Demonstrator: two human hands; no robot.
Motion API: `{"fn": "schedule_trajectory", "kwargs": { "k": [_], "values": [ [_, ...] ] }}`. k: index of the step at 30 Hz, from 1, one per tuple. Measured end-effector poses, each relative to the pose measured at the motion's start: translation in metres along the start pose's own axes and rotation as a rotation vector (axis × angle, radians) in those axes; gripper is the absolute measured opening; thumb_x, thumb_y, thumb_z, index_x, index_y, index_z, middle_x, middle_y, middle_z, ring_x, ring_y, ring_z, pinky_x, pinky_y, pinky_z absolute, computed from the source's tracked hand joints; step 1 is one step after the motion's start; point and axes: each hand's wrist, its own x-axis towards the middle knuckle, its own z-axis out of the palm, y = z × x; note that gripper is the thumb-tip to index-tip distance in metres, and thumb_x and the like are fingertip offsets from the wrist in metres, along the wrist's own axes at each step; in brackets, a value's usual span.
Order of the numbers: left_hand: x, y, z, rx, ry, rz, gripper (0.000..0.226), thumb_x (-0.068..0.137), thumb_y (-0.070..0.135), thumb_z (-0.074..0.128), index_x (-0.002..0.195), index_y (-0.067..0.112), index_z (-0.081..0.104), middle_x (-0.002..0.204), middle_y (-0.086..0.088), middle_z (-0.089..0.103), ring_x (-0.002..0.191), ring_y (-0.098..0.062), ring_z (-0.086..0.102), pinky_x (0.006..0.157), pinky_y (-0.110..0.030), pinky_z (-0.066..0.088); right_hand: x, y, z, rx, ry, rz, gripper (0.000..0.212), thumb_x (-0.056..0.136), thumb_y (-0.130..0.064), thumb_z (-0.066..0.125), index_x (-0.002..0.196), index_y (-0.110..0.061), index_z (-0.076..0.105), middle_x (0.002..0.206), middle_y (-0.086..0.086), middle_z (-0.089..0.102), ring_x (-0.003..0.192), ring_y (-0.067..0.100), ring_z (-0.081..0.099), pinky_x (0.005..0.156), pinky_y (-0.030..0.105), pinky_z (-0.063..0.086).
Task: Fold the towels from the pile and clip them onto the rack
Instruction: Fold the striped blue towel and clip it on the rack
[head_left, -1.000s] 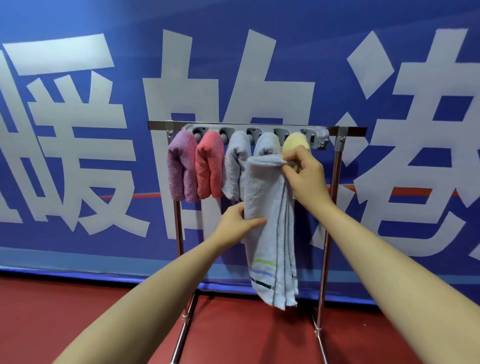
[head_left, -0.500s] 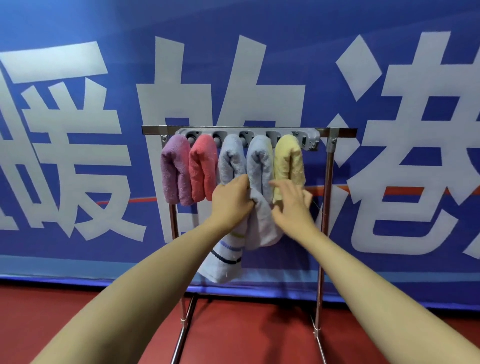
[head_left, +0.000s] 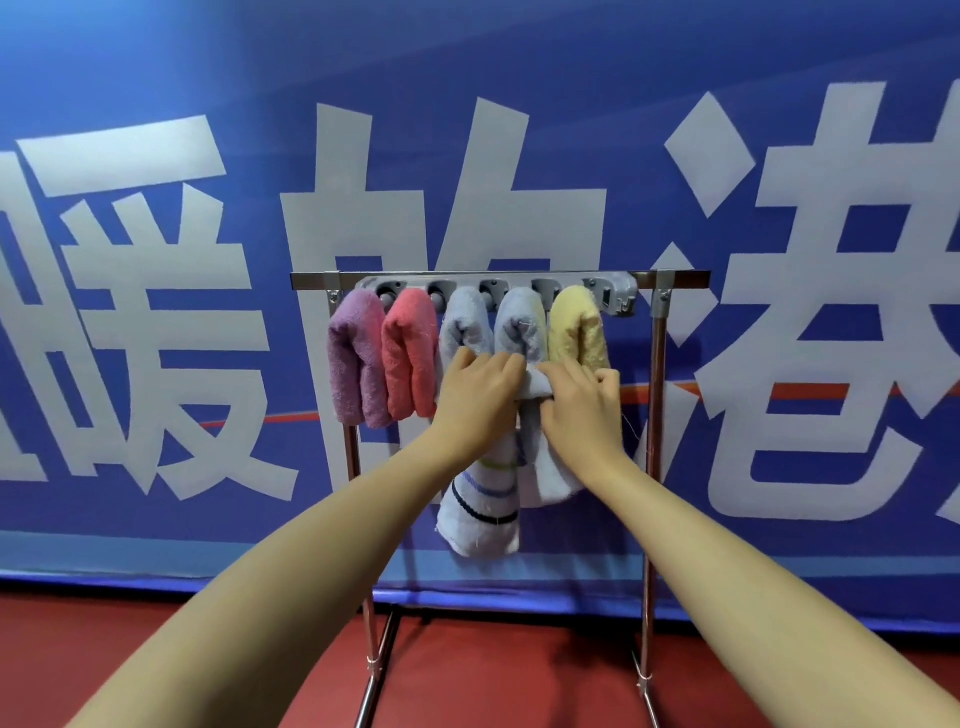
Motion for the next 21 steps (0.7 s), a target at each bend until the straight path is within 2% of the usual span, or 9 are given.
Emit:
{"fn": "schedule_trajectory", "kwargs": {
  "k": [2,3,5,7,10,12,14,17,21],
  "values": [
    [0.003,0.011,0.007,0.012,-0.060,-0.122,0.018,0.065,0.016,0.069,0.072,0.014,0.053,0.061,-0.001,0.056,0.054,-0.026,0.052,0.062,-0.031,0.024,0.009,0.003,-0.007,-0.031,0.060,0.021,0.025,0.070,-0.004,0.051,0.090,-0.014,0.064,0.082,0.001,0.063,0.072,0.023,0.058,0.070,0.030,0.022],
    [0.004,0.017,0.009,-0.006,-0.088,-0.195,0.019,0.070,0.021,0.070,0.077,0.014,0.054,0.067,-0.001,0.058,0.060,-0.026,0.054,0.065,-0.032,0.028,0.013,0.005,-0.010,-0.046,0.075,0.025,0.024,0.072,-0.004,0.051,0.089,-0.013,0.064,0.082,0.002,0.063,0.072,0.024,0.057,0.070,0.030,0.022],
    [0.006,0.027,0.007,-0.094,-0.175,-0.339,0.016,0.080,0.024,0.060,0.089,0.013,0.054,0.081,-0.003,0.061,0.075,-0.029,0.055,0.071,-0.035,0.029,0.019,0.012,-0.017,-0.051,0.090,0.041,0.023,0.074,0.000,0.053,0.092,-0.010,0.064,0.084,0.005,0.063,0.072,0.026,0.056,0.069,0.032,0.022],
    [0.011,0.035,0.003,-0.164,-0.220,-0.411,0.016,0.081,0.017,0.051,0.096,0.011,0.052,0.091,-0.006,0.060,0.084,-0.032,0.054,0.073,-0.035,0.026,0.025,0.022,-0.025,-0.063,0.108,0.051,0.024,0.076,0.002,0.054,0.095,-0.009,0.064,0.084,0.007,0.063,0.072,0.027,0.056,0.069,0.032,0.022],
    [0.024,0.048,-0.002,-0.214,-0.249,-0.429,0.018,0.081,0.012,0.047,0.100,0.009,0.048,0.097,-0.008,0.058,0.089,-0.031,0.053,0.072,-0.032,0.023,0.032,0.036,-0.036,-0.124,0.140,0.074,0.021,0.076,0.004,0.058,0.093,-0.007,0.062,0.081,0.009,0.061,0.069,0.027,0.055,0.070,0.037,0.032],
    [0.041,0.059,-0.003,-0.241,-0.254,-0.416,0.018,0.084,0.012,0.046,0.101,0.008,0.048,0.097,-0.009,0.059,0.085,-0.030,0.052,0.069,-0.031,0.025,0.037,0.045,-0.045,-0.167,0.144,0.124,0.019,0.077,0.003,0.057,0.094,-0.006,0.061,0.083,0.010,0.060,0.074,0.028,0.056,0.072,0.040,0.036],
    [0.061,0.068,-0.006,-0.296,-0.232,-0.414,0.014,0.083,0.012,0.048,0.096,0.008,0.049,0.092,-0.010,0.060,0.076,-0.030,0.051,0.065,-0.032,0.027,0.045,0.056,-0.054,-0.170,0.122,0.183,0.021,0.081,-0.001,0.053,0.101,-0.006,0.059,0.092,0.011,0.060,0.085,0.028,0.056,0.078,0.040,0.035],
    [0.090,0.078,-0.005,-0.358,-0.193,-0.417,0.011,0.082,0.016,0.051,0.090,0.010,0.046,0.090,-0.007,0.059,0.080,-0.030,0.055,0.062,-0.033,0.032,0.058,0.077,-0.065,-0.189,0.130,0.206,0.025,0.085,-0.003,0.051,0.108,-0.007,0.057,0.101,0.010,0.060,0.093,0.027,0.054,0.081,0.035,0.031],
    [0.123,0.088,0.004,-0.380,-0.216,-0.424,0.018,0.083,0.017,0.052,0.098,0.007,0.049,0.098,-0.011,0.063,0.087,-0.033,0.058,0.063,-0.034,0.036,0.080,0.098,-0.072,-0.200,0.233,0.188,0.023,0.072,0.007,0.059,0.093,-0.003,0.059,0.087,0.014,0.061,0.080,0.032,0.057,0.074,0.040,0.037]
  ]
}}
